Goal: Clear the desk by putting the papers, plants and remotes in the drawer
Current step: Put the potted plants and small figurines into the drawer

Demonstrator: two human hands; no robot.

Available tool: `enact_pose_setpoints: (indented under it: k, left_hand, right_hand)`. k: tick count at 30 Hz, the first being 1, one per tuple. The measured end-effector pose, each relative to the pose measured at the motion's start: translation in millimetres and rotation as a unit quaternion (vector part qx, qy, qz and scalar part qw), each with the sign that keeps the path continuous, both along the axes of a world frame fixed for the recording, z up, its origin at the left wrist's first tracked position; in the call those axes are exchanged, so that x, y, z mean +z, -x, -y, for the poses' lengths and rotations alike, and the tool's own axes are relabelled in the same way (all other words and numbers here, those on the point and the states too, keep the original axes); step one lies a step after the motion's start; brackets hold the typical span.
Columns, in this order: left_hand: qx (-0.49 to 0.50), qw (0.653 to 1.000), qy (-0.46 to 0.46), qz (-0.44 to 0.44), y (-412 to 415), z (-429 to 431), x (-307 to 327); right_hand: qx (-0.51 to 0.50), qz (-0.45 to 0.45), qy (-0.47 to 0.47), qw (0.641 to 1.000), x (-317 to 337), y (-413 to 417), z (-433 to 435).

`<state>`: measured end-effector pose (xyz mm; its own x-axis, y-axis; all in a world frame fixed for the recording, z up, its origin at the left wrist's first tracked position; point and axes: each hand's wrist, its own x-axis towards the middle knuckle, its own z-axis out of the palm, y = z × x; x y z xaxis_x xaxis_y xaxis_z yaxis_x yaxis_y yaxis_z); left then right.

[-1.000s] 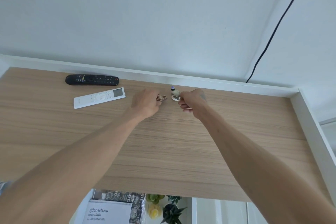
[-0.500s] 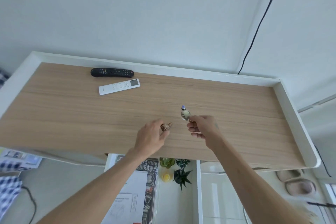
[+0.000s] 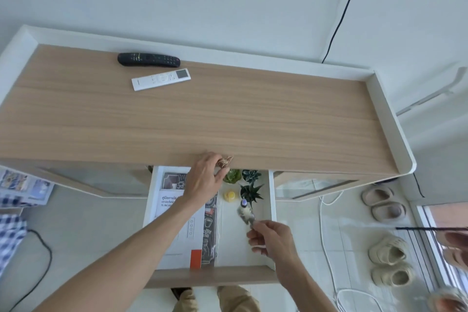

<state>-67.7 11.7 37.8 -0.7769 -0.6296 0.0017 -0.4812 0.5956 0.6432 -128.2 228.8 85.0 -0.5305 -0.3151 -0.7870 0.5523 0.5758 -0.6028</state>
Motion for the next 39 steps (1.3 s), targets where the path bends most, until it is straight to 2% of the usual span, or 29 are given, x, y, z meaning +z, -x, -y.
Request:
enact_pose_setpoints:
  k: [5, 13, 19, 24, 27, 30, 33, 39]
  left_hand:
    - [-0.004, 1.0, -0.01, 0.002, -3, -4, -4]
    - [0.018, 1.0, -0.009, -0.018, -4, -11, -13]
    - [0.023, 0.999, -0.008, -0.025, -6, -13, -21]
    - [0.058, 0.994, 0.011, -0.096, -14, -26, -14]
    - [0.086, 0.99, 0.007, -0.111, -29, -47, -13]
    - [0.104, 0.991, -0.031, -0.077, -48, -77, -25]
    - [0.123, 0.987, -0.1, 0.003, -54, -101, -43]
    - [0.191, 0.951, -0.199, 0.14, -36, -124, -74]
  right_hand:
    - [-0.03, 0.048, -0.062, 0.996, -53, -18, -19]
    - [-0.095, 0.058, -0.096, 0.989, -106, -7, -9]
    - [-0.128, 0.061, -0.098, 0.985, -120, -7, 2]
    - [-0.155, 0.064, -0.084, 0.982, -123, -9, 6]
    - [-0.157, 0.07, -0.077, 0.982, -122, -10, 7]
    - [-0.155, 0.073, -0.08, 0.982, -121, -10, 7]
    - [-0.152, 0.074, -0.077, 0.983, -122, -9, 5]
    - [-0.16, 0.068, -0.067, 0.982, -127, -5, 2]
